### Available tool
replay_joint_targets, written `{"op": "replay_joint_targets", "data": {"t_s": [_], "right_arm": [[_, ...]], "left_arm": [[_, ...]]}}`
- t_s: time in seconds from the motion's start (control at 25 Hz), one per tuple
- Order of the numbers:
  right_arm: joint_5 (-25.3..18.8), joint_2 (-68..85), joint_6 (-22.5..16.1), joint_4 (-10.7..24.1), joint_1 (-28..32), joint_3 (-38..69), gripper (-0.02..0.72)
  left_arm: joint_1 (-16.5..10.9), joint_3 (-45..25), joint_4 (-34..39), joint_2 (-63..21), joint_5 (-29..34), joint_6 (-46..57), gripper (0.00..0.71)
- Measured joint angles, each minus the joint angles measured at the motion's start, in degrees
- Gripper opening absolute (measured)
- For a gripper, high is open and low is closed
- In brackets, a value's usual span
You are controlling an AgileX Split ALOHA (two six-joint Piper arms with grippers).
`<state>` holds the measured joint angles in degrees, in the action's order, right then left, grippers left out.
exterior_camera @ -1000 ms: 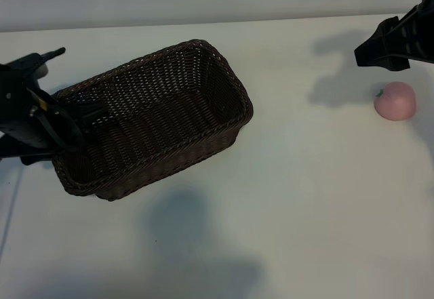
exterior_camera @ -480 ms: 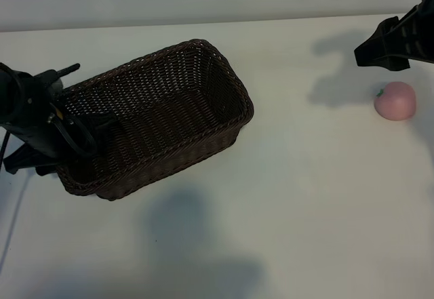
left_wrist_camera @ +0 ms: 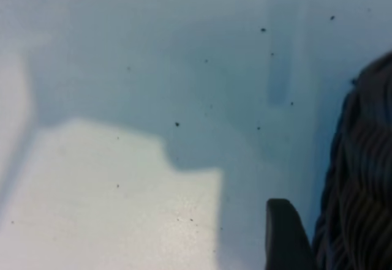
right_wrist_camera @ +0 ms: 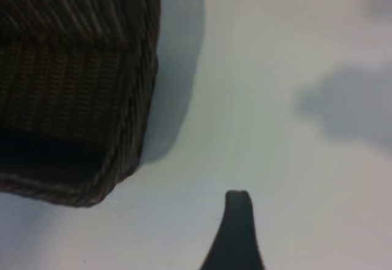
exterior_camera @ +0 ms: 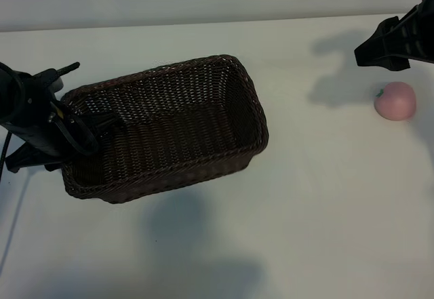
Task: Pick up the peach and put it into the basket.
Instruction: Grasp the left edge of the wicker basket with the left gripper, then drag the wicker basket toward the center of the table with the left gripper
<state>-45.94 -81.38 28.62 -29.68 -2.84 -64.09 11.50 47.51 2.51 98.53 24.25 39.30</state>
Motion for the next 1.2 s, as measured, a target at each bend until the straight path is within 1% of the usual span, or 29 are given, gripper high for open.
{"op": "replay_joint_targets", "data": {"t_s": [0.24, 0.32, 0.36, 0.64, 0.88, 1.2], "right_arm": [[0.0, 0.0, 0.0, 0.0, 0.0, 0.0, 0.595], [0.0, 0.0, 0.0, 0.0, 0.0, 0.0, 0.595], [0.0, 0.0, 0.0, 0.0, 0.0, 0.0, 0.595], [0.0, 0.0, 0.0, 0.0, 0.0, 0.0, 0.595], [0.0, 0.0, 0.0, 0.0, 0.0, 0.0, 0.595], [0.0, 0.0, 0.0, 0.0, 0.0, 0.0, 0.595]], "left_arm": [[0.0, 0.0, -1.1, -1.2, -0.9, 0.1, 0.388], [-0.3, 0.0, -2.5, -2.2, -2.1, 0.0, 0.366], [-0.4, 0.0, -3.5, -2.8, -2.5, -0.3, 0.325], [-0.5, -0.2, -9.8, -6.0, -5.4, -2.9, 0.327], [-0.5, -0.3, -18.0, -7.9, -7.7, -8.6, 0.328], [-0.5, -0.6, -28.6, -9.4, -8.7, -18.7, 0.328]]}}
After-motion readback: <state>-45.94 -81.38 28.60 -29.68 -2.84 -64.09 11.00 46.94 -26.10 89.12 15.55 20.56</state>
